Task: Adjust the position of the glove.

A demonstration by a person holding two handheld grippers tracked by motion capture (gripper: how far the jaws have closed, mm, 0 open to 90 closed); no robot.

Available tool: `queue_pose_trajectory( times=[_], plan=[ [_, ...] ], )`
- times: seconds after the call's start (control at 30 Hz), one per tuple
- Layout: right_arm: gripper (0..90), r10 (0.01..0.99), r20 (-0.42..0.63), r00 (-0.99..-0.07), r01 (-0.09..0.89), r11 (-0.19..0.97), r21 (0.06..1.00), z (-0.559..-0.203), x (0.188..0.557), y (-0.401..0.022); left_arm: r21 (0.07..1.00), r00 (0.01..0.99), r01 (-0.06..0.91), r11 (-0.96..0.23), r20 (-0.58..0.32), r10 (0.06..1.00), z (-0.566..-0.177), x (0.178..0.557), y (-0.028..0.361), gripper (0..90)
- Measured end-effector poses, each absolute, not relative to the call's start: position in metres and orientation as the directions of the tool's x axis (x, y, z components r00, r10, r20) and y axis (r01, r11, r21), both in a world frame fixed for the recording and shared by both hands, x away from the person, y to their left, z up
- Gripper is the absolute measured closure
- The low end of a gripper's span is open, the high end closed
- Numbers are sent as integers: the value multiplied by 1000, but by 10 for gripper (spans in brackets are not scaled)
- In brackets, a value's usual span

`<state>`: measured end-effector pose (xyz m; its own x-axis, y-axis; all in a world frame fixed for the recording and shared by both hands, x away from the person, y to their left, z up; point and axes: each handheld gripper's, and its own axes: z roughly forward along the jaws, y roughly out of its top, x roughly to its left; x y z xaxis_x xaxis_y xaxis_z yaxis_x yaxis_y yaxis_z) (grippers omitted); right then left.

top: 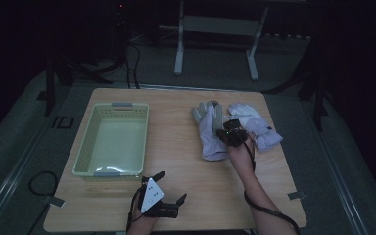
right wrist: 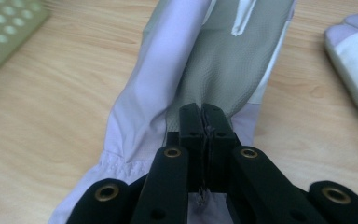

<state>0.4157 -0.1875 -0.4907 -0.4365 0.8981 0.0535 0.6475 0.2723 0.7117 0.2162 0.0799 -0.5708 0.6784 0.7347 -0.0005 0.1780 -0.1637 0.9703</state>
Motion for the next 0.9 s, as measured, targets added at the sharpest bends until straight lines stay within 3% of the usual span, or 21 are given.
queue_pose_trajectory(
  times=[0.4,0.63,0.9],
  plan=[
    [880,931,96,-352,643,165,748,-488,367,-171,970,676,179,-162,-2,737,-571,216,80,0],
    [880,922,158,-354,668,131,733,-502,362,-160,970,676,183,-163,-4,737,-571,217,80,0],
    [878,928,116,-354,692,176,700,-524,369,-150,970,677,183,-158,-8,736,-571,217,81,0]
  ],
)
